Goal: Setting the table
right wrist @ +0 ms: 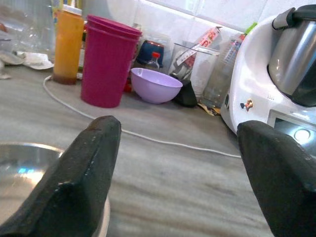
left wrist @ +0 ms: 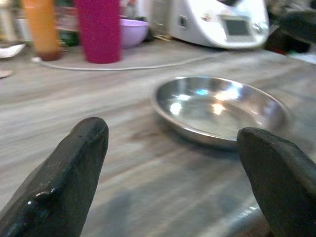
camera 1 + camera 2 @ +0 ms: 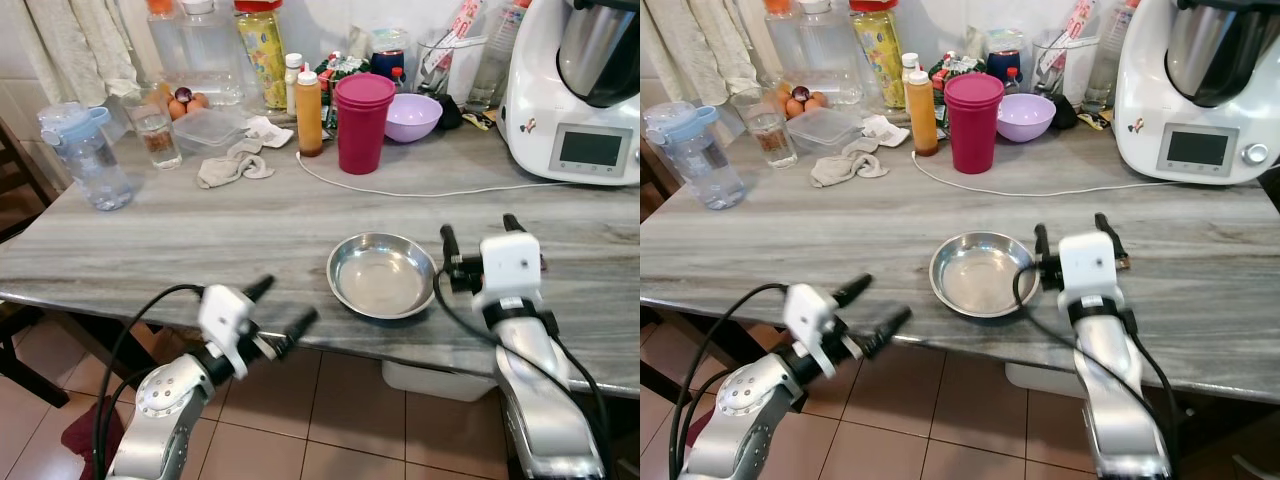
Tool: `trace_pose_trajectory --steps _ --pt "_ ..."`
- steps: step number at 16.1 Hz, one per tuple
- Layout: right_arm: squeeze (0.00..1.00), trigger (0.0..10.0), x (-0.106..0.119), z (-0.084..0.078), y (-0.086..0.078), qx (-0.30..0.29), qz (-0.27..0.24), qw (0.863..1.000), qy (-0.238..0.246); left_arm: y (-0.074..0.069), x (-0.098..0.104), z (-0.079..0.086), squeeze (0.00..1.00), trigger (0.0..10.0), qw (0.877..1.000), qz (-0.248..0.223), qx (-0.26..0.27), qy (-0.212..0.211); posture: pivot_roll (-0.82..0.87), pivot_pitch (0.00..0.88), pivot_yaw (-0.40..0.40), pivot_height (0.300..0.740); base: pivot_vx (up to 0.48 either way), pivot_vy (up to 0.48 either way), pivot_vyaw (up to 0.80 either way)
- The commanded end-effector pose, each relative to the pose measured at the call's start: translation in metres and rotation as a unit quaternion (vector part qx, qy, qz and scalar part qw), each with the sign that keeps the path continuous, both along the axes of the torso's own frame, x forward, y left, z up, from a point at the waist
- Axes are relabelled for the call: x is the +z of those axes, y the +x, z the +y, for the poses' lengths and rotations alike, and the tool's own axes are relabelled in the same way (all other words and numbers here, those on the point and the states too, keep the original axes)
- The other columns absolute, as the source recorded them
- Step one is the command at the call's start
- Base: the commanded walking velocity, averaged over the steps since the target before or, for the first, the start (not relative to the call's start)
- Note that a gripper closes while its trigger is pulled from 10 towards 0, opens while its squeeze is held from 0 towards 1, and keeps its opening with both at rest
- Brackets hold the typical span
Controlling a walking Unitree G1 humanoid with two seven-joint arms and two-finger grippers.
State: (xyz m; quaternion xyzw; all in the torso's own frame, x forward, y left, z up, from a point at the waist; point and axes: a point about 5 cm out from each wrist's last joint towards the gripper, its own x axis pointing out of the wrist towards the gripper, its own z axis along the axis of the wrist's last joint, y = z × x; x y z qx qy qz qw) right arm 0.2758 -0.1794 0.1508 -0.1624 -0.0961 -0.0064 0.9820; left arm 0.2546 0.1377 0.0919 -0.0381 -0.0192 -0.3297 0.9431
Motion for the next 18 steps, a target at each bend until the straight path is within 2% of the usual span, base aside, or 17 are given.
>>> trace_pose_trajectory --steps 1,2,3,4,6,8,10,11,14,16,17,18 --pt "0.98 10.0 0.004 -0.002 -0.006 0.005 -0.003 1.0 0.005 0.002 -0.002 0.01 0.0 10.0 0.999 0.003 0.045 -0.007 -0.22 0.032 0.051 0.74 0.0 0.0 0.0" --pt "0.0 10.0 0.001 -0.006 -0.009 -0.009 0.008 0.999 0.034 0.006 -0.003 0.014 0.0 10.0 0.997 0.003 0.079 -0.002 -0.22 0.033 0.052 0.74 0.0 0.0 0.0" --pt "0.0 10.0 0.001 -0.007 -0.009 -0.017 0.012 0.998 0.061 0.009 -0.007 0.018 0.0 10.0 0.993 0.012 0.116 0.008 -0.22 0.037 0.052 0.74 0.0 0.0 0.0" --pt "0.0 10.0 0.0 -0.006 -0.009 -0.022 0.016 0.998 0.061 0.009 -0.01 0.019 0.0 10.0 0.992 0.018 0.127 0.015 -0.22 0.037 0.051 0.74 0.0 0.0 0.0" --pt "0.0 10.0 -0.003 -0.001 -0.009 -0.01 0.032 0.995 0.089 0.008 -0.015 0.022 0.0 10.0 0.989 0.024 0.145 0.031 -0.22 0.034 0.05 0.74 0.0 0.0 0.0" --pt "0.0 10.0 -0.006 0.0 -0.011 -0.007 0.044 0.996 0.082 0.01 -0.015 0.028 0.0 10.0 0.983 0.019 0.178 0.039 -0.22 0.033 0.049 0.74 0.0 0.0 0.0" --pt "0.0 10.0 -0.006 -0.003 -0.011 -0.013 0.045 0.995 0.086 0.012 -0.015 0.033 0.0 10.0 0.974 0.018 0.221 0.048 -0.22 0.033 0.05 0.74 0.0 0.0 -0.76" --pt "0.0 10.0 -0.005 -0.003 -0.011 -0.012 0.041 0.995 0.087 0.012 -0.015 0.034 0.0 10.0 0.972 0.017 0.228 0.05 -0.22 0.033 0.05 0.74 0.0 0.0 -0.77" --pt "0.0 10.0 -0.001 -0.001 -0.011 -0.003 0.038 0.995 0.089 0.007 -0.015 0.039 0.0 10.0 0.965 0.016 0.258 0.048 -0.22 0.035 0.049 0.74 0.0 0.0 0.0" --pt "0.0 10.0 -0.004 0.001 -0.012 -0.001 0.05 0.995 0.083 0.002 -0.015 0.042 0.0 10.0 0.961 0.017 0.271 0.052 -0.22 0.041 0.05 0.74 0.0 0.0 0.0" --pt "0.0 10.0 -0.006 0.004 -0.012 -0.005 0.045 0.998 0.041 0.002 -0.016 0.043 0.0 10.0 0.958 0.019 0.28 0.056 -0.21 0.044 0.047 0.74 0.0 0.0 0.0" --pt "0.0 10.0 -0.006 0.005 -0.012 -0.007 0.039 0.999 0.033 0.001 -0.016 0.043 0.0 10.0 0.957 0.019 0.283 0.058 -0.21 0.044 0.046 0.74 0.0 0.0 0.0"
